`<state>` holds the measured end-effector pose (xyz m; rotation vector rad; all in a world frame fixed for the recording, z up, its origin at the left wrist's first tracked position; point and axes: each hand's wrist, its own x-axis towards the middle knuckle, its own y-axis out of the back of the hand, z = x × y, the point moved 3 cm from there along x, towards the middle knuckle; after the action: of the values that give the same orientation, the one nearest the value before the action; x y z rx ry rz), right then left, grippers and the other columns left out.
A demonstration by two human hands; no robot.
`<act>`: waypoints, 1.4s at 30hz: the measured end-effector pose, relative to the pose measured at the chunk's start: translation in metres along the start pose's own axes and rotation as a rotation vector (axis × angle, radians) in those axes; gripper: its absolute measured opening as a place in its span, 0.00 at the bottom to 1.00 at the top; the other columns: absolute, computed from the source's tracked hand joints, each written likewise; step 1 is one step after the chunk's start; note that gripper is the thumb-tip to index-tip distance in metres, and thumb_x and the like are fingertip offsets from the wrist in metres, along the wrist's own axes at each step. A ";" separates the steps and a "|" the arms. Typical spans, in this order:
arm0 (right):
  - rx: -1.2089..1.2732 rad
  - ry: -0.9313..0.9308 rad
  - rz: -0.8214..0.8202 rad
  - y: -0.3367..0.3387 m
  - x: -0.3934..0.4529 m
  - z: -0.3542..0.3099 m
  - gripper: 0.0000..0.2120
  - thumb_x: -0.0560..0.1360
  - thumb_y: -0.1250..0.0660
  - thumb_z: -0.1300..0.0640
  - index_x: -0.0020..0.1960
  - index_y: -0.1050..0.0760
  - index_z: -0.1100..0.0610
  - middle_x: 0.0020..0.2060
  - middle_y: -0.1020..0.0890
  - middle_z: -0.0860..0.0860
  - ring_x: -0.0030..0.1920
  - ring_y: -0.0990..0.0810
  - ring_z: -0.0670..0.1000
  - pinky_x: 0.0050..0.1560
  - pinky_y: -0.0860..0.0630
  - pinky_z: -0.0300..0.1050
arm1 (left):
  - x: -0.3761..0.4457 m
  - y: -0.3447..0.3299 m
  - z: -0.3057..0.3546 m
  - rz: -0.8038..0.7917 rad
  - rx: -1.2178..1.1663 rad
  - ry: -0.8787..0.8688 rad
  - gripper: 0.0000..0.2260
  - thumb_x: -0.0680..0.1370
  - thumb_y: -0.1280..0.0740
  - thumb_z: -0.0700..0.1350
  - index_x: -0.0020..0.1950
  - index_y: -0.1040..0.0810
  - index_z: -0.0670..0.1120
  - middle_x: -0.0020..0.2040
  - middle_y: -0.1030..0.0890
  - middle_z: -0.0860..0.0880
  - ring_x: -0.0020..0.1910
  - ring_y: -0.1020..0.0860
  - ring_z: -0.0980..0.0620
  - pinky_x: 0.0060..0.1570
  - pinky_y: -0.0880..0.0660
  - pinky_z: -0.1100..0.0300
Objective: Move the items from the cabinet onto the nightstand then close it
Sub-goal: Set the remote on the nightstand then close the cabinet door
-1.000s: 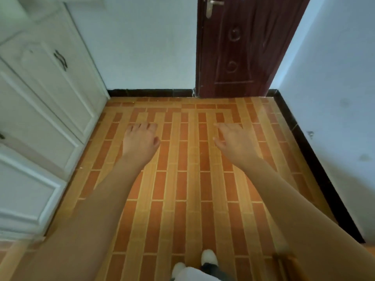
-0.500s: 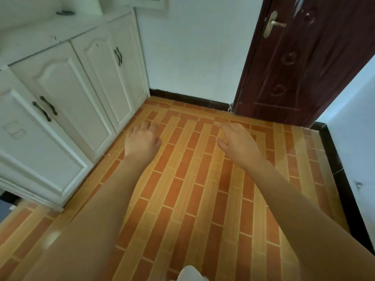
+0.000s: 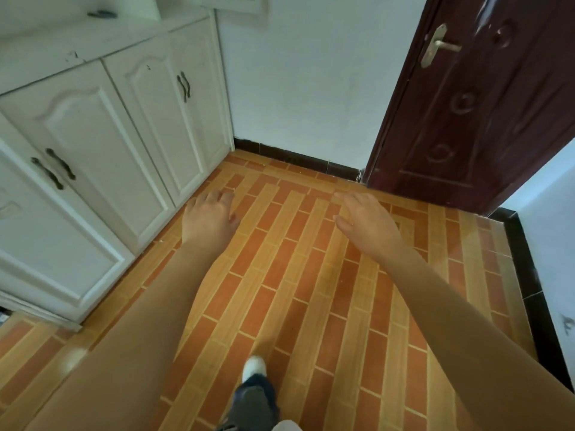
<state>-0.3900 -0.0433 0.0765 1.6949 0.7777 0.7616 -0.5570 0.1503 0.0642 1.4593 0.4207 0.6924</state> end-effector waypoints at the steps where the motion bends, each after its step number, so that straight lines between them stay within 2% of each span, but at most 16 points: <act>1: 0.001 -0.002 0.000 -0.001 0.011 0.003 0.23 0.78 0.41 0.51 0.71 0.37 0.55 0.68 0.29 0.53 0.70 0.35 0.54 0.70 0.36 0.51 | 0.012 -0.003 0.000 -0.001 0.001 -0.002 0.19 0.78 0.40 0.48 0.68 0.31 0.44 0.63 0.26 0.42 0.62 0.28 0.41 0.62 0.34 0.47; 20: 0.114 -0.095 0.040 -0.008 0.324 0.047 0.21 0.78 0.42 0.53 0.71 0.38 0.55 0.68 0.31 0.53 0.70 0.38 0.53 0.69 0.40 0.48 | 0.330 -0.045 -0.033 0.008 -0.056 -0.110 0.18 0.78 0.42 0.46 0.67 0.31 0.44 0.60 0.24 0.41 0.58 0.27 0.41 0.57 0.33 0.49; 27: 0.124 -0.071 0.077 -0.018 0.430 0.082 0.21 0.78 0.41 0.54 0.70 0.37 0.55 0.68 0.30 0.53 0.70 0.37 0.53 0.68 0.41 0.45 | 0.432 -0.066 -0.035 0.026 -0.087 -0.064 0.17 0.78 0.41 0.46 0.65 0.29 0.44 0.61 0.24 0.42 0.58 0.27 0.42 0.58 0.33 0.50; 37: 0.109 0.001 0.066 -0.013 0.615 0.153 0.22 0.79 0.43 0.52 0.71 0.39 0.54 0.70 0.32 0.53 0.71 0.39 0.53 0.70 0.40 0.47 | 0.620 -0.087 -0.004 0.078 -0.092 -0.019 0.18 0.78 0.41 0.46 0.67 0.30 0.45 0.64 0.25 0.43 0.61 0.28 0.43 0.61 0.33 0.51; 42: 0.103 0.031 0.050 -0.009 0.690 0.170 0.22 0.79 0.43 0.52 0.71 0.39 0.54 0.70 0.32 0.53 0.71 0.38 0.53 0.69 0.39 0.47 | 0.688 -0.095 -0.003 0.083 -0.077 0.016 0.18 0.78 0.40 0.47 0.67 0.31 0.45 0.64 0.26 0.43 0.62 0.28 0.43 0.62 0.33 0.50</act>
<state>0.1475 0.4205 0.1021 1.8047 0.8101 0.7957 -0.0322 0.6058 0.0722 1.4056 0.3433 0.7792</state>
